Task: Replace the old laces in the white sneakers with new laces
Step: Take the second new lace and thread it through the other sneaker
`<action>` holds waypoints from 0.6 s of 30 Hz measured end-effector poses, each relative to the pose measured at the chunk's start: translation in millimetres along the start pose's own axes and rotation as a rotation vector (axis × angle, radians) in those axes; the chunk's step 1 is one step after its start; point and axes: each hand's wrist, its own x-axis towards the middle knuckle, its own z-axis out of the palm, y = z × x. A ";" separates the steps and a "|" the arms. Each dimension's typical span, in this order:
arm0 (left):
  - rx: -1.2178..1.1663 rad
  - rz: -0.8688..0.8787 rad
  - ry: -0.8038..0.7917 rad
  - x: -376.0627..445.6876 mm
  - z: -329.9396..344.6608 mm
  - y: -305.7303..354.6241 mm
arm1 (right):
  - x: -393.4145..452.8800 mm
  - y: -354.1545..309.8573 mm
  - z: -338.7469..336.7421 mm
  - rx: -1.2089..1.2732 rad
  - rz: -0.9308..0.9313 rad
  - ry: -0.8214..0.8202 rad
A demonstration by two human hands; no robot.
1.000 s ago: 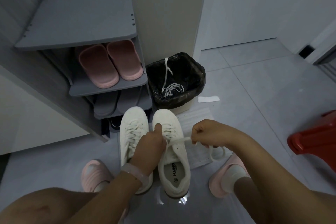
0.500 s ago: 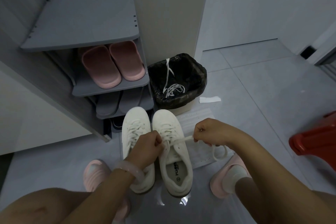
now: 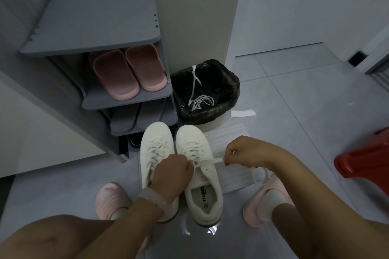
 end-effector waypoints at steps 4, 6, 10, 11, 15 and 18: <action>-0.188 -0.040 -0.155 -0.4 -3.1 0.0 | -2.3 -0.3 -0.6 -0.007 0.003 -0.004; -0.229 -0.069 -0.161 1.1 -1.4 -4.1 | -4.9 0.4 -4.6 -0.029 0.019 -0.002; -0.305 -0.109 -0.162 2.8 0.8 -6.2 | -13.4 9.3 -19.9 -0.021 0.045 0.007; -0.304 -0.106 -0.163 2.6 0.9 -6.1 | -15.0 11.1 -22.4 -0.002 0.041 0.007; -0.300 -0.103 -0.169 2.7 1.5 -5.9 | -16.8 11.0 -23.4 0.041 0.023 0.032; -0.173 -0.013 -0.126 1.8 -0.4 -4.8 | -6.5 11.7 -20.6 0.126 -0.023 0.212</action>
